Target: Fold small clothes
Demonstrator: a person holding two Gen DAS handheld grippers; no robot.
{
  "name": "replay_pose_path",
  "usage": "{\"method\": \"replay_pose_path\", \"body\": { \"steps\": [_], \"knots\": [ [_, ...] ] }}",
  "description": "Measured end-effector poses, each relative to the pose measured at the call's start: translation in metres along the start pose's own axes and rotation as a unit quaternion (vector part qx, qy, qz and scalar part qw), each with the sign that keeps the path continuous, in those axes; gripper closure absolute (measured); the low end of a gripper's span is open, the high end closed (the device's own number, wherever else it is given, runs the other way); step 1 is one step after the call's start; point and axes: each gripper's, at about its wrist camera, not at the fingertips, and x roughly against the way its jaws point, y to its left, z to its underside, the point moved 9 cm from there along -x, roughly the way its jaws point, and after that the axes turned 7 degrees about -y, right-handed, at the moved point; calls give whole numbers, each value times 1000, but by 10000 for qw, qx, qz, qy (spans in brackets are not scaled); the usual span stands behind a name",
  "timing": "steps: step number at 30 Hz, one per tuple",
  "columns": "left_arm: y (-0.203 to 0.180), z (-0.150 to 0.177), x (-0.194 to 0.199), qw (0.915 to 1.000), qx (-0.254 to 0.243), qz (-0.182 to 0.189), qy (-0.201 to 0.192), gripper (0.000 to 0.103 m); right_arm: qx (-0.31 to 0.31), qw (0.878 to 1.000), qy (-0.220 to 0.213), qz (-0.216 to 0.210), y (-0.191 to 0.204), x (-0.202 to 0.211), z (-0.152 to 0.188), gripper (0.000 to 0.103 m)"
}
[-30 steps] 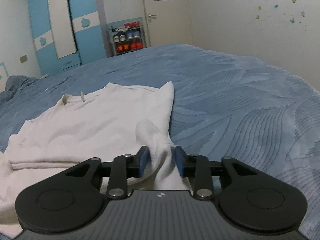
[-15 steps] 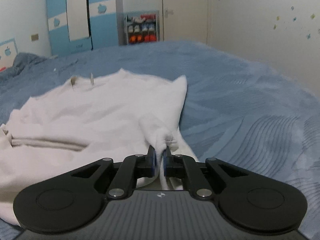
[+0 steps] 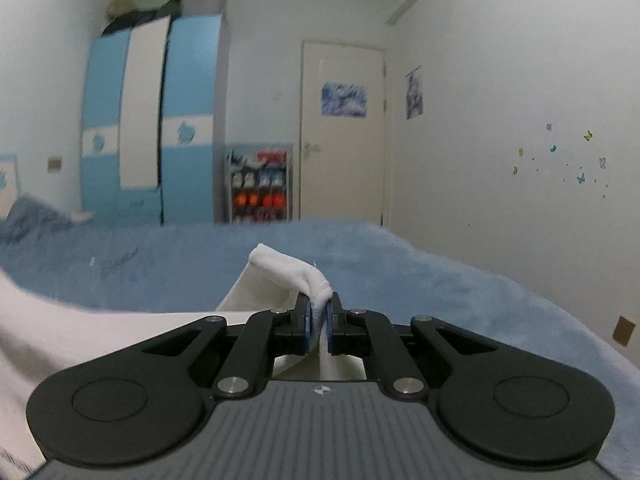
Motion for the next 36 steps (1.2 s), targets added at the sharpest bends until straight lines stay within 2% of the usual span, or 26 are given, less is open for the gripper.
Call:
{"method": "replay_pose_path", "body": {
  "steps": [3,5,9,10,11,12,13,14,15,18,19,20,22,25,27,28,30,31,32,36],
  "knots": [
    [-2,-6,-45,9995,-193,-238,-94,97,-4,9998,111,166,4,-47,8,96],
    [-4,3,-81,9993,-210,-323,8,97,-8,9990,308,310,7,-78,30,96],
    [-11,54,-171,9963,-410,-585,483,94,322,9944,848,539,16,-139,102,93],
    [-12,71,-189,9945,-460,-657,667,92,413,9909,1127,605,15,-152,125,79],
    [-12,88,-204,9923,-532,-750,834,82,416,9844,1575,664,13,-163,149,68],
    [-13,103,-215,9905,-575,-804,955,80,315,9831,1693,622,11,-166,156,67],
    [-13,107,-216,9905,-612,-881,863,74,176,9852,1605,574,9,-164,153,62],
    [-12,105,-214,9895,-681,-1013,777,57,120,9861,1548,587,7,-162,148,55],
    [-9,103,-213,9867,-783,-1217,738,53,89,9863,1510,660,3,-160,144,54],
    [-4,86,-190,9853,-824,-1352,645,53,-183,9912,1059,773,-5,-131,119,58],
    [-4,75,-173,9865,-780,-1351,502,55,-255,9939,756,767,-6,-114,105,65],
    [-9,64,-155,9894,-726,-1217,328,54,-258,9960,517,685,-6,-101,91,67],
    [-27,53,-126,9944,-596,-858,180,51,-316,9988,316,210,15,-78,73,71],
    [-66,50,-113,9989,-228,-409,93,49,-521,9973,398,-338,64,-60,70,75],
    [-90,63,-122,9996,-42,-143,241,49,-592,9936,760,-597,96,-64,87,79],
    [-103,76,-133,9990,-29,-18,445,49,-579,9898,1055,-763,113,-69,105,83],
    [-120,109,-151,9964,-273,9,799,45,-213,9857,1483,-776,131,-82,142,83],
    [-122,125,-162,9951,-430,-27,886,39,1,9844,1616,-699,134,-87,160,82],
    [-122,135,-166,9956,-432,-60,825,39,39,9842,1635,-673,134,-89,170,82],
    [-131,130,-157,9958,-630,-189,636,40,-83,9829,1681,-754,130,-92,156,82]
  ]
}}
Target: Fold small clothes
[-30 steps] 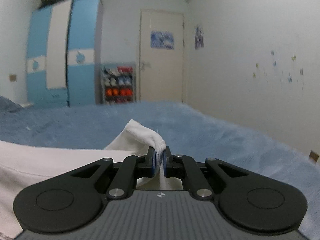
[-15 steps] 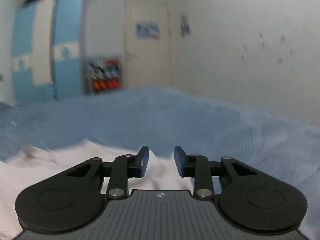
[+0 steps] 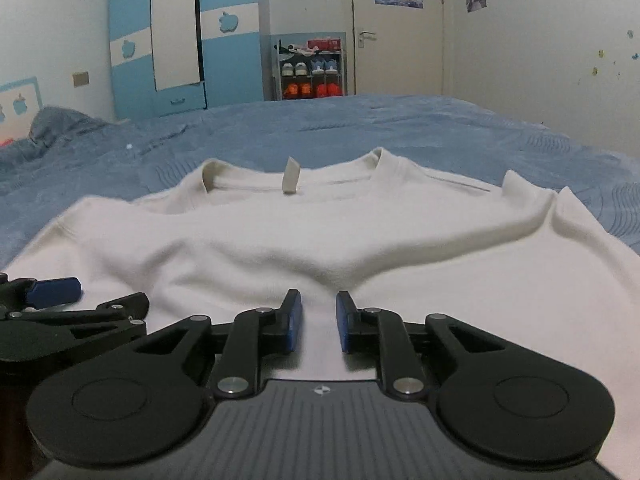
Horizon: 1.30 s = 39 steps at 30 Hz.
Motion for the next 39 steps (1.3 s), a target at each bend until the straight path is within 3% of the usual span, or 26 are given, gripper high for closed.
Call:
{"method": "replay_pose_path", "body": {
  "steps": [2,4,7,9,11,12,13,14,16,19,22,25,27,28,30,33,36,37,39],
  "knots": [
    [2,-17,11,9996,-89,-15,-282,40,-94,9997,-201,-47,-6,15,-18,82],
    [17,-42,25,9967,-159,-215,-764,40,-15,9969,-753,229,-23,29,-45,82],
    [48,-64,22,9948,132,-342,-947,40,117,9937,-973,541,-54,31,-70,82],
    [66,-60,6,9947,206,-509,-874,40,181,9946,-814,620,-75,16,-65,82],
    [85,-38,-24,9955,80,-732,-589,40,494,9934,-518,892,-92,-6,-38,82],
    [95,-10,-48,9952,-48,-972,-69,36,410,9953,-134,872,-101,-24,-16,82],
    [100,17,-67,9957,266,-805,382,31,71,9977,-45,680,-106,-33,-7,82],
    [109,25,-66,9948,702,-679,292,31,-167,9980,-82,604,-109,-33,-9,83],
    [113,21,-68,9941,805,-660,306,30,-203,9979,-79,608,-110,-32,-13,84],
    [109,12,-59,9951,356,-871,290,30,-58,9966,-248,788,-107,-15,-26,83],
    [103,-19,-18,9953,134,-947,-149,32,123,9915,-871,956,-113,22,-57,81],
    [96,-24,-15,9921,-581,-1002,-476,31,199,9909,-817,1047,-135,21,-57,77],
    [99,6,-45,9906,-873,-1048,-32,28,336,9866,-521,1511,-160,-1,-25,73],
    [106,25,-53,9965,-370,-755,39,28,29,9884,-246,1498,-172,-14,-6,70],
    [120,26,-52,9974,310,-654,32,23,-331,9898,-271,1356,-179,-18,-4,69],
    [114,24,-56,9972,146,-732,100,22,-180,9897,-259,1399,-174,-21,-5,64],
    [114,6,-35,9945,-177,-1015,175,26,1,9900,-87,1410,-171,-5,-19,62],
    [112,-1,-20,9957,-164,-888,183,26,19,9906,-82,1364,-168,9,-27,60],
    [111,-10,24,9986,-64,-416,317,26,-134,9927,-236,1176,-169,51,-40,41]
  ]
}}
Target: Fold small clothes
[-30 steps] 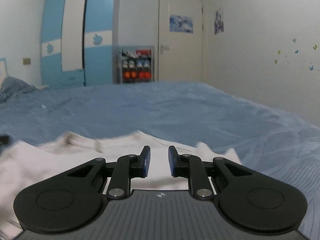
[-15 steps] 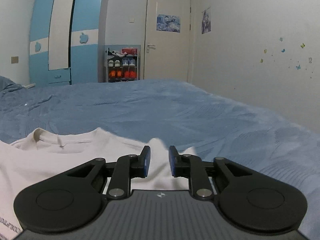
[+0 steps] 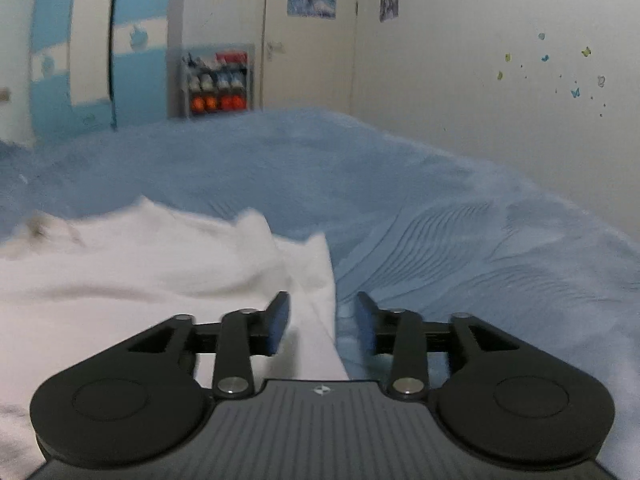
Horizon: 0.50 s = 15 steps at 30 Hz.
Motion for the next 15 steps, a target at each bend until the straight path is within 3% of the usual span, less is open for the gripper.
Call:
{"method": "replay_pose_path", "body": {
  "steps": [1,2,5,7,9,11,15],
  "knots": [
    [2,-1,16,9997,52,204,77,26,-202,9996,-60,-172,-6,23,-5,16],
    [7,0,30,9993,140,303,165,26,-358,9988,-40,-336,-11,38,-7,0],
    [26,19,67,9935,693,687,591,26,-749,9951,199,-613,-30,77,3,0],
    [34,35,85,9902,929,715,757,26,-548,9954,447,-646,-35,89,18,0],
    [37,51,91,9889,914,628,988,26,-224,9963,603,-569,-37,94,34,0],
    [35,67,89,9829,1062,786,1281,26,-109,9946,871,-553,-37,92,47,0],
    [30,97,97,9763,1300,937,1454,26,-408,9874,1317,-774,-27,81,66,0]
  ]
}}
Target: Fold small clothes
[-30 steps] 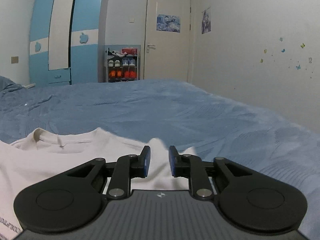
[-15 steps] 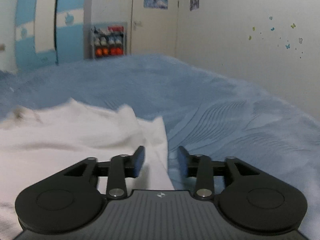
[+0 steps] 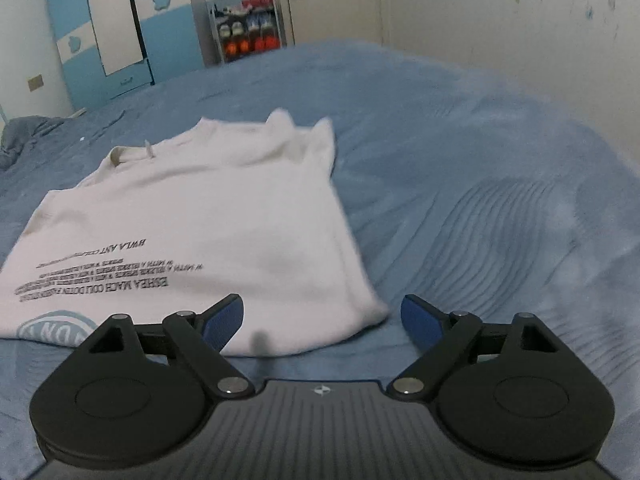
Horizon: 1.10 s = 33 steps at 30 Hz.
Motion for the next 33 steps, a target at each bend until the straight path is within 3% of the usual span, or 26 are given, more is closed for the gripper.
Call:
{"method": "replay_pose_path", "body": {
  "steps": [6,7,8,10,11,12,13,14,20,26,33],
  "knots": [
    [-21,3,-20,9991,-406,-72,-41,26,-8,9993,7,377,9,-23,13,1],
    [-23,0,-26,9989,-468,-37,-93,29,-12,9991,-23,418,10,-23,13,15],
    [-27,0,-24,9985,-521,37,-148,32,-15,9988,-75,475,10,-24,14,49],
    [-33,-1,-23,9980,-593,165,-170,35,-95,9993,-125,329,11,-25,16,80],
    [-33,-11,-24,9980,-601,150,-142,35,-163,9994,-115,285,11,-27,17,81],
    [-35,-13,-24,9980,-609,117,-132,43,-130,9993,-143,305,12,-26,16,82],
    [-37,-14,-23,9977,-642,131,-151,74,-40,9993,-168,341,14,-24,14,83],
    [-39,-16,-20,9973,-696,156,-186,98,14,9991,-185,376,16,-22,13,83],
    [-39,-43,9,9952,-893,303,-259,99,-114,9998,-98,117,13,1,-15,85],
    [-32,-70,71,9939,-681,356,-787,99,-121,9992,-169,-339,21,53,-45,85],
    [-30,-44,150,9918,-743,629,-833,99,-7,9991,-247,-348,13,131,-43,85]
  ]
}}
